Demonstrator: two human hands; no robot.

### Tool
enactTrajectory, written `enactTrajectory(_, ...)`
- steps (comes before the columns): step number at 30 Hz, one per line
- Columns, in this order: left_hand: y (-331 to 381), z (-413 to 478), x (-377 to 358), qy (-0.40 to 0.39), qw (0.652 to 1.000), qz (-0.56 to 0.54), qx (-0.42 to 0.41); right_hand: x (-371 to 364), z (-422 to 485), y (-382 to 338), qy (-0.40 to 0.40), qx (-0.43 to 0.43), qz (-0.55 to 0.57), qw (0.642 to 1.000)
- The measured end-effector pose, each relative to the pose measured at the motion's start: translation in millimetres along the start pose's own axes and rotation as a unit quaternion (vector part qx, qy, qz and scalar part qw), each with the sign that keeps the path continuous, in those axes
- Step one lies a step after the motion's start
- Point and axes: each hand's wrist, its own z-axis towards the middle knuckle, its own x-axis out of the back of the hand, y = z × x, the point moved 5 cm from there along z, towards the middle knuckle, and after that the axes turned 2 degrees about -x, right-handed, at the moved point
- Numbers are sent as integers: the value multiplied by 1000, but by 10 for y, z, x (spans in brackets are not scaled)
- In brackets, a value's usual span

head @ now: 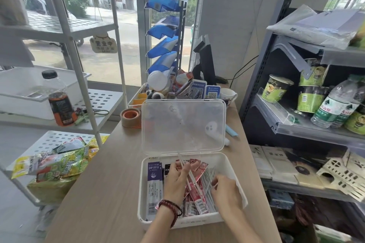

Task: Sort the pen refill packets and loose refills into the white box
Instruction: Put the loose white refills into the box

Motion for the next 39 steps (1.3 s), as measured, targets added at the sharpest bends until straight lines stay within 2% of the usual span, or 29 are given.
enactTrajectory(4,34,0,-17,-14,1000,10,-10,1,13,30,-2,-38,45,998)
enactTrajectory(9,53,-14,-11,-5,1000,-23,2,6,-4,8,-1,8,6,1000)
enactTrajectory(12,72,-13,-14,-12,1000,-23,-2,112,-20,-103,-1,82,136,987)
enactTrajectory(15,66,6,-10,-4,999,-54,10,265,-118,-313,-81,164,273,944)
enactTrajectory(18,44,6,7,15,995,-97,22,314,-219,-427,-132,176,335,916)
enactTrajectory(22,59,-5,-8,10,997,-80,4,284,-241,-401,-112,158,349,917)
enactTrajectory(26,25,-18,-4,8,997,-71,-6,279,-214,-345,-89,164,336,923)
enactTrajectory(29,40,-20,28,24,998,-54,-21,277,-133,-241,-51,159,294,941)
enactTrajectory(34,81,-32,30,24,997,-66,-16,141,-11,-40,-10,116,180,977)
enactTrajectory(39,31,-21,27,29,998,-54,-14,21,31,60,22,36,75,996)
